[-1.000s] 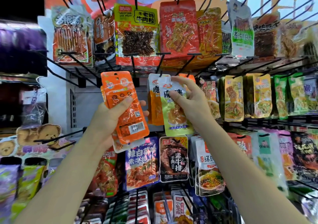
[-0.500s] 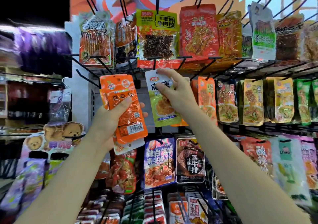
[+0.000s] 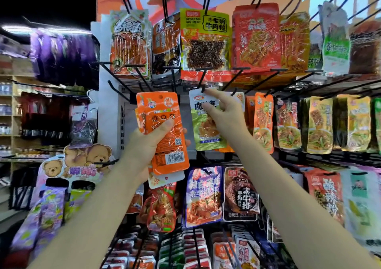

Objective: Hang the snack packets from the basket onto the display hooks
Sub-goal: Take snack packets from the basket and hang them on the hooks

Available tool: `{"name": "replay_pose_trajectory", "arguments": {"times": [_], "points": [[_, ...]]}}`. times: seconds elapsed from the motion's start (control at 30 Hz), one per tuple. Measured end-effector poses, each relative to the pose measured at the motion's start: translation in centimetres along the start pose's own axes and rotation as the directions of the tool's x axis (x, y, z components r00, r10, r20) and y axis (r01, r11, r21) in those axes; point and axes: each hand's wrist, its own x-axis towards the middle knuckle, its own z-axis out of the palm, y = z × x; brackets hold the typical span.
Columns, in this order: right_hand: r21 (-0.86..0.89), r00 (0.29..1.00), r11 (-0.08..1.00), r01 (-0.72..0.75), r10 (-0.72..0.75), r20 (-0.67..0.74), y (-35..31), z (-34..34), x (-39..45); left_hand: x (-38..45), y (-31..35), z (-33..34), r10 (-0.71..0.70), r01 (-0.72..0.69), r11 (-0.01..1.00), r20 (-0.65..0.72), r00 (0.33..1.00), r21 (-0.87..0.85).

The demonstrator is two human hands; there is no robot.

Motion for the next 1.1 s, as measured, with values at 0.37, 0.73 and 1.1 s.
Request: {"name": "replay_pose_trajectory", "arguments": {"times": [0.37, 0.73, 1.1], "points": [[-0.012, 0.992, 0.999, -0.041, 0.042, 0.121, -3.4, -0.5, -3.1, 0.9, -0.4, 1.1, 0.054, -0.059, 0.996, 0.078, 0.996, 0.074], [0.211, 0.997, 0.977, -0.013, 0.030, -0.076, -1.7, -4.6, -4.3, 1.6, -0.6, 3.0, 0.140, -0.126, 0.961, -0.039, 0.989, 0.248], [0.138, 0.997, 0.990, -0.039, 0.048, -0.065, -2.4, -5.2, -4.4, 0.5, -1.4, 7.1, 0.159, -0.173, 0.959, 0.079, 0.984, 0.225]]}}
